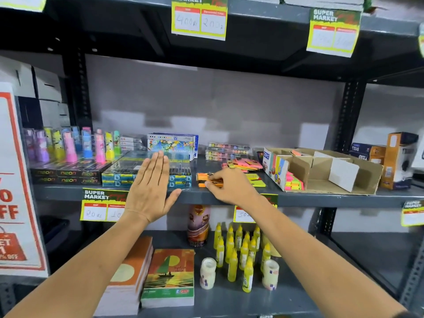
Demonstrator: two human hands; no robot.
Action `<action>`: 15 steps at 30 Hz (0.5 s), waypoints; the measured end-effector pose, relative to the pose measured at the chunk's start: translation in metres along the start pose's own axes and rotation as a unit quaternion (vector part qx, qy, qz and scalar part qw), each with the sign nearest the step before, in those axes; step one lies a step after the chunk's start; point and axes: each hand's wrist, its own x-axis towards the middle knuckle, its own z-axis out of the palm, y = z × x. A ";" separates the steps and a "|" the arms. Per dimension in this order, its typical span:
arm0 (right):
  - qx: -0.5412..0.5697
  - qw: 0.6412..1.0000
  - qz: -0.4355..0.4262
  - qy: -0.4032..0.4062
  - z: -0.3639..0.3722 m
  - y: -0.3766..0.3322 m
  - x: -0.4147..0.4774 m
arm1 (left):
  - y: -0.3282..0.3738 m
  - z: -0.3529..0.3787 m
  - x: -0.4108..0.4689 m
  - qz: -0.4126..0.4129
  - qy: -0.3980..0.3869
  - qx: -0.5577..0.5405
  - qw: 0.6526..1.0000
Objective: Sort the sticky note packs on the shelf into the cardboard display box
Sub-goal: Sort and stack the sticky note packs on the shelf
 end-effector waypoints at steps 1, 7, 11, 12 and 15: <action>-0.006 1.000 -0.004 0.008 0.000 0.000 -0.001 | 0.000 0.000 0.000 0.000 0.000 0.000 1.000; 0.001 1.000 -0.006 -0.014 -0.007 -0.002 0.005 | 0.000 0.001 0.001 -0.001 -0.006 0.001 1.000; 0.004 0.999 0.035 0.024 -0.030 0.013 0.030 | 0.000 0.002 0.000 0.000 0.005 0.002 1.000; 0.000 0.997 0.065 0.043 -0.033 0.022 0.039 | 0.000 0.003 0.000 0.001 0.006 0.003 1.000; -0.048 0.985 0.163 0.032 -0.032 0.050 0.059 | -0.001 0.003 0.000 0.007 0.009 0.005 1.000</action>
